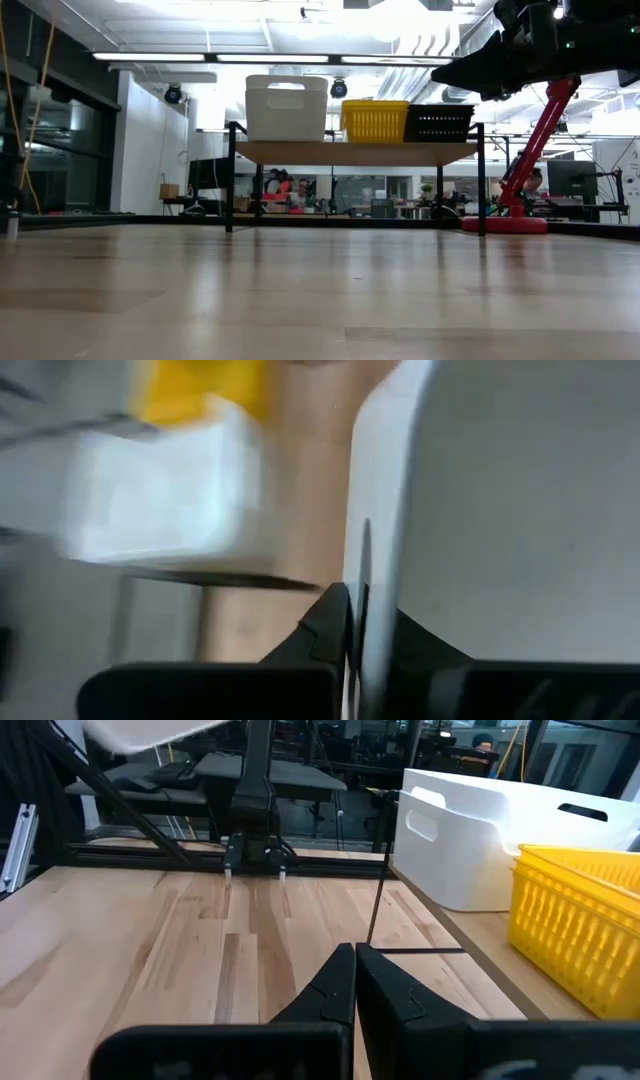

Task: Stack baskets on shelf by color
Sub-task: Stack the white bin into the other white bin on the shelf

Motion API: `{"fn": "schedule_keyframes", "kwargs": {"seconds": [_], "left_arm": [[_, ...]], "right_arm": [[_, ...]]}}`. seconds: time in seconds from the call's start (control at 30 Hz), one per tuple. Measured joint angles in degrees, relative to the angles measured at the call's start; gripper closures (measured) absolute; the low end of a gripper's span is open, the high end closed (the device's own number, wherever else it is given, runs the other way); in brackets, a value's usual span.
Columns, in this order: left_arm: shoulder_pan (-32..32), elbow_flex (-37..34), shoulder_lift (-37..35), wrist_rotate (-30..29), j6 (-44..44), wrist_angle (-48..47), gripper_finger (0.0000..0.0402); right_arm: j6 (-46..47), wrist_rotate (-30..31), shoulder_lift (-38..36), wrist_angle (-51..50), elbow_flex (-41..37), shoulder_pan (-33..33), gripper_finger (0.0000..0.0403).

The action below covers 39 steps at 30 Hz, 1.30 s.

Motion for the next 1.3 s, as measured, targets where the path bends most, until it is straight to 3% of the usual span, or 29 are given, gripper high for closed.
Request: {"fn": "schedule_keyframes", "kwargs": {"seconds": [0.17,0.33,0.7,0.87,1.3], "left_arm": [[11.40,8.58,4.31,-2.88,12.52,6.48,0.0401],[21.61,9.81,8.36,-4.22,22.38,16.89,0.0401],[31.84,9.73,12.43,-5.44,37.36,37.85,0.0401],[35.36,12.77,12.24,-6.03,42.07,33.44,0.0401],[41.89,13.46,16.01,-2.63,40.61,26.10,0.0401]], "right_arm": [[-0.08,0.00,0.00,-0.11,0.00,0.00,0.0403],[-1.10,0.00,0.00,-0.08,0.00,0.00,0.0403],[-1.84,0.00,0.00,-0.20,0.00,0.00,0.0403],[-3.99,0.01,0.00,-0.22,0.00,0.00,0.0403],[-2.59,0.02,0.00,-0.09,0.00,0.00,0.0403]]}}
